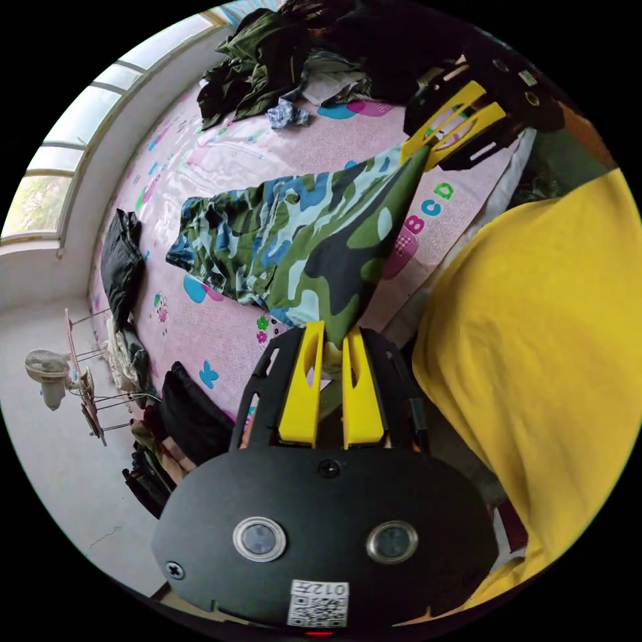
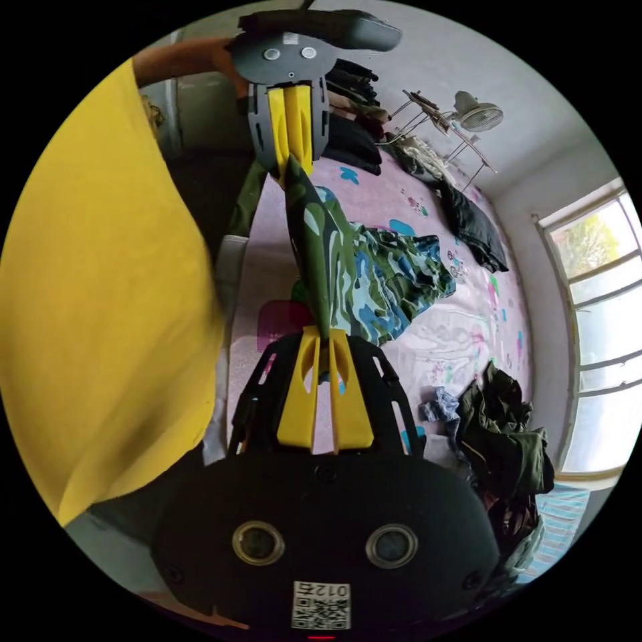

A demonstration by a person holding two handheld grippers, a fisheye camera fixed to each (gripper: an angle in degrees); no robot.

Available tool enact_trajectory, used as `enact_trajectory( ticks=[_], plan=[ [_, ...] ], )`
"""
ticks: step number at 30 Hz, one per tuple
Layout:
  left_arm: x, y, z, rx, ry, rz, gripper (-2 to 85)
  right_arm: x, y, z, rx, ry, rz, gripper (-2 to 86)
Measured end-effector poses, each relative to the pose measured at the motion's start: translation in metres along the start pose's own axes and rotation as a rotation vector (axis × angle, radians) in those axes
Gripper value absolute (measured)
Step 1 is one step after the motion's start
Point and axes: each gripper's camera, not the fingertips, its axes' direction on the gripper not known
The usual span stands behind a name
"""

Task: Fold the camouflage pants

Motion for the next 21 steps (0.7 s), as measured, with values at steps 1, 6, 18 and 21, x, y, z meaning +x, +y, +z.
enact_trajectory(
  ticks=[1, 6, 18, 21],
  plan=[
    [0.001, 0.002, -0.012, 0.000, -0.001, 0.012, 1.0, 0.003, -0.005, -0.015, -0.011, -0.043, -0.016, 1.5],
    [-0.006, 0.025, -0.120, -0.001, 0.050, 0.106, 1.5, 0.017, -0.027, -0.074, -0.035, -0.180, -0.062, 1.4],
    [-0.240, 0.011, -0.222, -0.003, 0.449, 0.107, 2.5, 0.180, -0.100, -0.078, -0.044, -0.390, 0.004, 1.5],
    [-0.341, -0.009, -0.225, 0.002, 0.576, 0.087, 2.9, 0.250, -0.123, -0.054, -0.075, -0.445, 0.039, 1.5]
  ],
)
